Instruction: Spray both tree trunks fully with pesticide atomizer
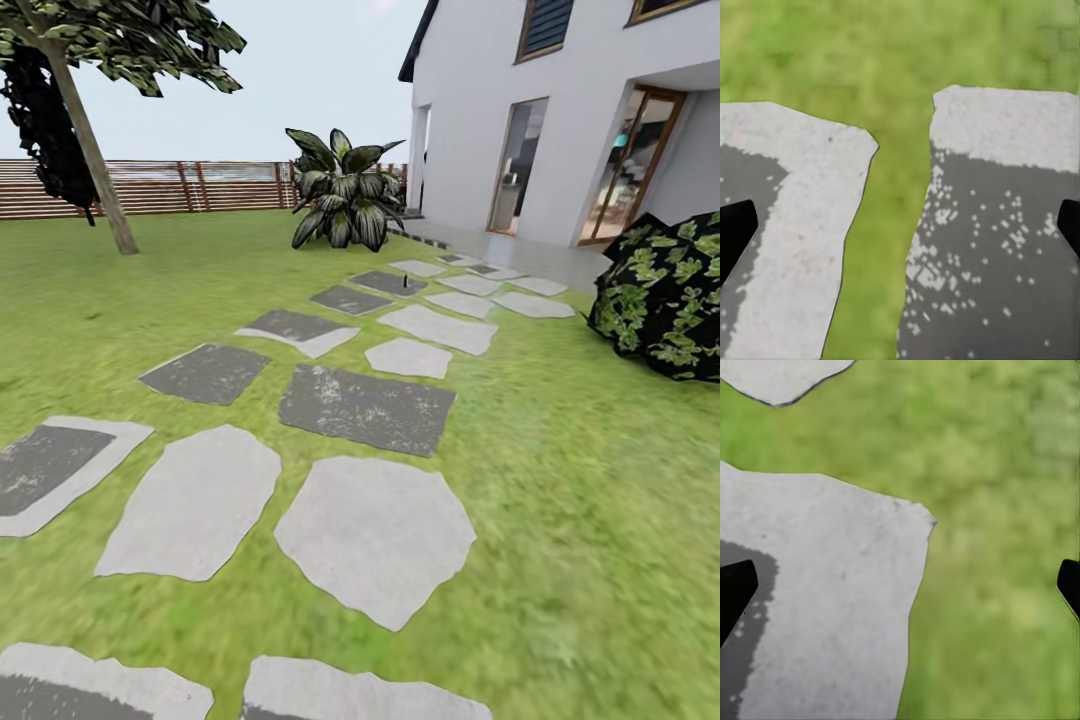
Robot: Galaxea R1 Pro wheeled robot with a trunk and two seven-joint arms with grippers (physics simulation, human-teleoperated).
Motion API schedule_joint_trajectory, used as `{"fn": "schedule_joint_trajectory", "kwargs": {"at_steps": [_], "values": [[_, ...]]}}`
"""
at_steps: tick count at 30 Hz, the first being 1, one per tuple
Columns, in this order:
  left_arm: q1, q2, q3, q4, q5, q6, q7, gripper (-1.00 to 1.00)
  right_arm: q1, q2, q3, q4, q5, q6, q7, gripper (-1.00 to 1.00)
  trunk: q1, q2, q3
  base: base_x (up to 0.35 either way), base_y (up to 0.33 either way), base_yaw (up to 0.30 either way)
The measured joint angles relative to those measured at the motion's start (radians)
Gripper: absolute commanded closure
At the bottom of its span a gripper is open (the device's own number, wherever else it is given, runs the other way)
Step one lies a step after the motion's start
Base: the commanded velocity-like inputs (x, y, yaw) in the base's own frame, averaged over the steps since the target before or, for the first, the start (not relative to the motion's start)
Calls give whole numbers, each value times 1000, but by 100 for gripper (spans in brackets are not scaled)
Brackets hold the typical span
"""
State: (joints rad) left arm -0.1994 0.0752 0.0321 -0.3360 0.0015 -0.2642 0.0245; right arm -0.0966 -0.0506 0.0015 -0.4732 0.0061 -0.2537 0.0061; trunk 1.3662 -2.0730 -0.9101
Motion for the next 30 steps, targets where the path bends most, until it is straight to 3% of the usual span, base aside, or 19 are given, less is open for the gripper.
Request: {"fn": "schedule_joint_trajectory", "kwargs": {"at_steps": [30], "values": [[0,0,-1,0,0,0,0,-100,0,0,0,-1,0,0,0,-100,0,0,0,339,0,0]]}}
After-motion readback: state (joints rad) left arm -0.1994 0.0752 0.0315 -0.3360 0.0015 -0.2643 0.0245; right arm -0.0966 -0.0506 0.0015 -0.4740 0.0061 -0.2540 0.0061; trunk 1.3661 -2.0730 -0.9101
